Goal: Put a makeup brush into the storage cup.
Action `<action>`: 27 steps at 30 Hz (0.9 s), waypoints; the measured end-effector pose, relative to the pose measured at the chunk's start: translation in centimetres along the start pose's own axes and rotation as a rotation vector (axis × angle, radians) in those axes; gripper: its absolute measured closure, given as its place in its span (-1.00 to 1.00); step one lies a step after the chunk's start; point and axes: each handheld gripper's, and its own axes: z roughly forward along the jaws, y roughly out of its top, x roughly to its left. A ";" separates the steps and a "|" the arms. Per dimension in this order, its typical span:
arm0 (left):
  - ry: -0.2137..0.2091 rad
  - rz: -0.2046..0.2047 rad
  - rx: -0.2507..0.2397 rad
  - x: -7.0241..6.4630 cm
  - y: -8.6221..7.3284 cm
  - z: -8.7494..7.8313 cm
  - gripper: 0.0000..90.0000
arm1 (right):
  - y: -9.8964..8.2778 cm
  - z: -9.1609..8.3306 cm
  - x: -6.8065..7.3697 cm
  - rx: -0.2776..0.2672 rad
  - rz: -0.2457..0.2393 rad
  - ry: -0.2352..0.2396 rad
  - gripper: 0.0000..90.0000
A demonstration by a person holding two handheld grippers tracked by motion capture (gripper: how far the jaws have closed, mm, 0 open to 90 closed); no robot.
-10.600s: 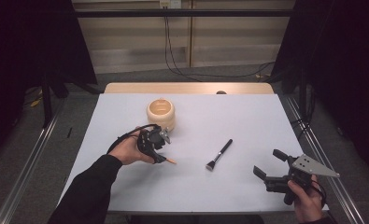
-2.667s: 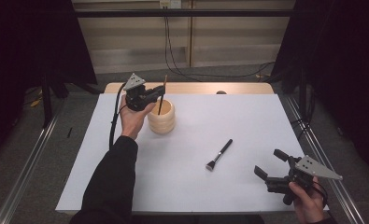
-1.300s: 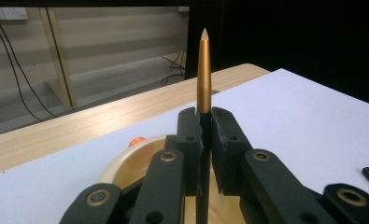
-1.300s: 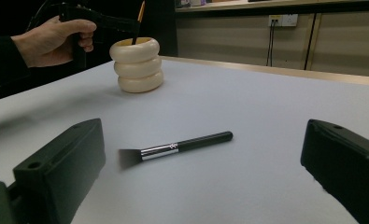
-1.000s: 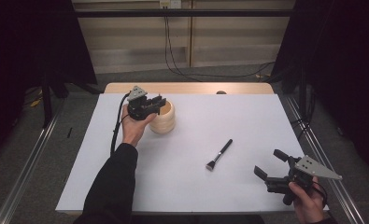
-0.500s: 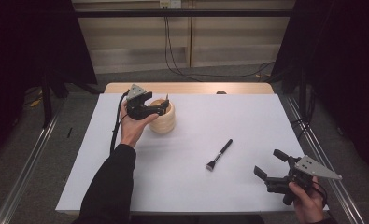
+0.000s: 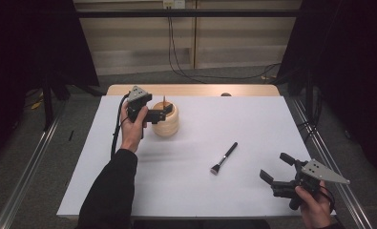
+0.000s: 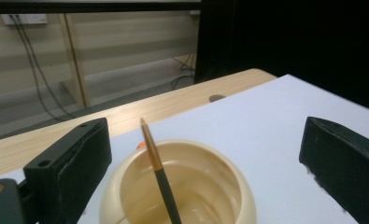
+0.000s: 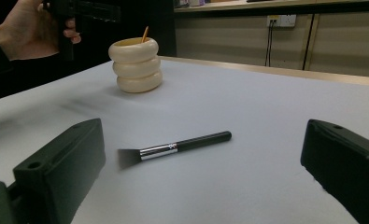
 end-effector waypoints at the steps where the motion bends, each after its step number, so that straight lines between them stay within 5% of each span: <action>1: -0.003 0.010 -0.002 0.0 0.0 -0.1 -0.95 | 0.0 0.0 0.0 0.000 0.002 -0.002 -1.00; 5: -0.013 0.031 -0.011 -0.5 0.0 -0.9 -0.95 | 0.0 0.0 0.0 0.002 -0.001 -0.003 -1.00; 10: -0.032 -0.017 -0.032 -1.1 -0.3 -2.0 -0.96 | 0.0 -0.1 0.0 0.005 0.001 -0.007 -1.00; 21: -0.061 0.000 -0.048 -2.1 -1.3 -4.9 -0.95 | 0.0 -0.1 0.0 0.008 -0.003 -0.009 -1.00; 27: -0.027 0.034 -0.058 -2.7 -2.1 -6.2 -0.97 | 0.1 -0.1 0.0 0.006 -0.003 -0.012 -1.00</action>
